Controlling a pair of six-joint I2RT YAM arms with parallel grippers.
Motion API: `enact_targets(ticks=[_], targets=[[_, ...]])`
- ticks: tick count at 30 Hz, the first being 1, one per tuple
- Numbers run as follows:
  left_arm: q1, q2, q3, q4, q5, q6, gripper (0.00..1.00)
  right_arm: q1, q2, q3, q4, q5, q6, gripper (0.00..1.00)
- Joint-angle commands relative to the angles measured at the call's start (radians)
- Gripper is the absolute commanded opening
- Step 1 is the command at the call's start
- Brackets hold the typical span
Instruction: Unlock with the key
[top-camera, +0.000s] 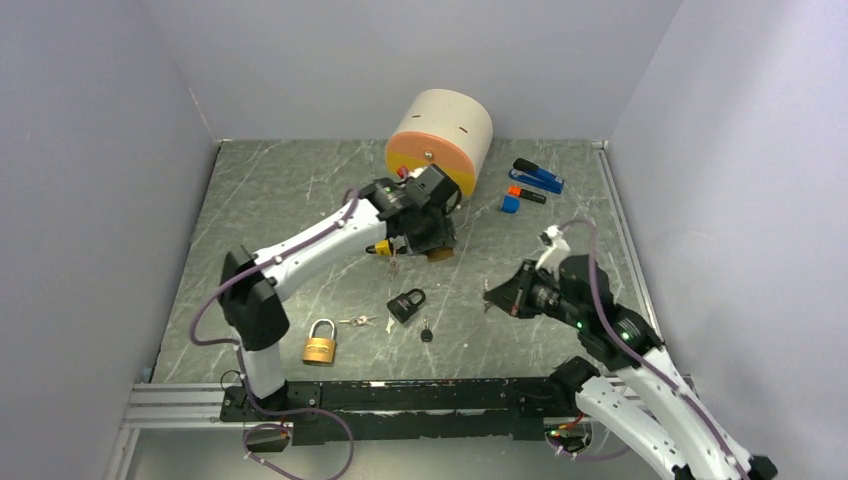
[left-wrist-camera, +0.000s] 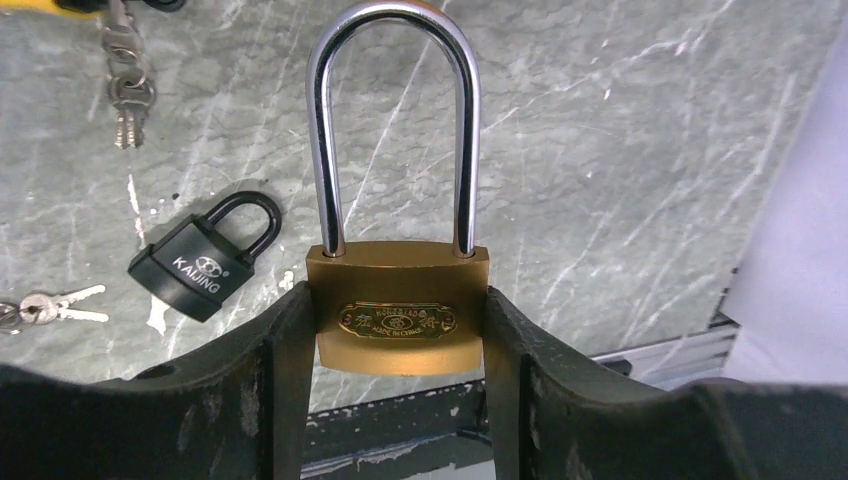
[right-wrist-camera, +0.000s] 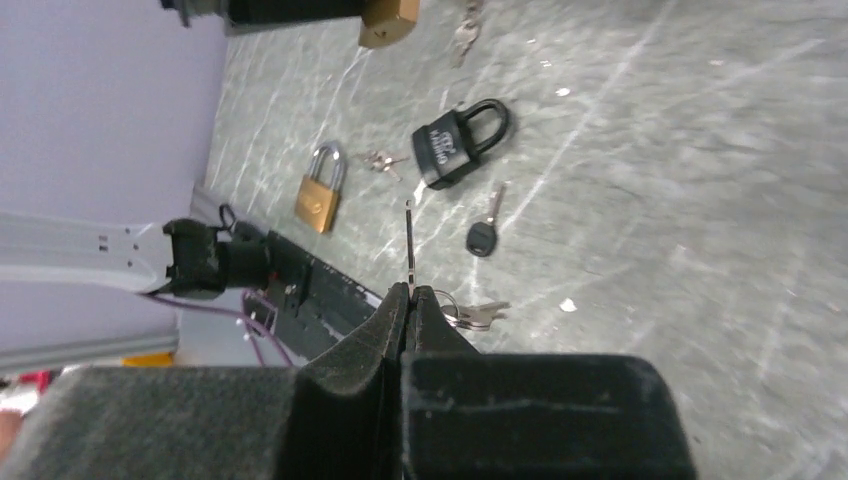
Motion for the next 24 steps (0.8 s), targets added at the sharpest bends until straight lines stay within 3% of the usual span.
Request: enact_targets(ticks=[1, 7, 13, 24], targets=[[0.043, -0.116, -0.044, 0.049, 0.065, 0.025, 0.03, 0.002, 0.137, -0.03, 0.338, -0.24, -0.05, 0.0], [0.087, -0.21, -0.119, 0.099, 0.119, 0.007, 0.03, 0.013, 0.368, 0.027, 0.486, -0.359, -0.055, 0.0], [0.114, -0.25, -0.157, 0.124, 0.155, -0.001, 0.03, 0.021, 0.519, 0.074, 0.57, -0.384, -0.012, 0.0], [0.142, -0.288, -0.195, 0.185, 0.227, -0.019, 0.03, 0.03, 0.625, 0.17, 0.504, -0.386, -0.055, 0.0]])
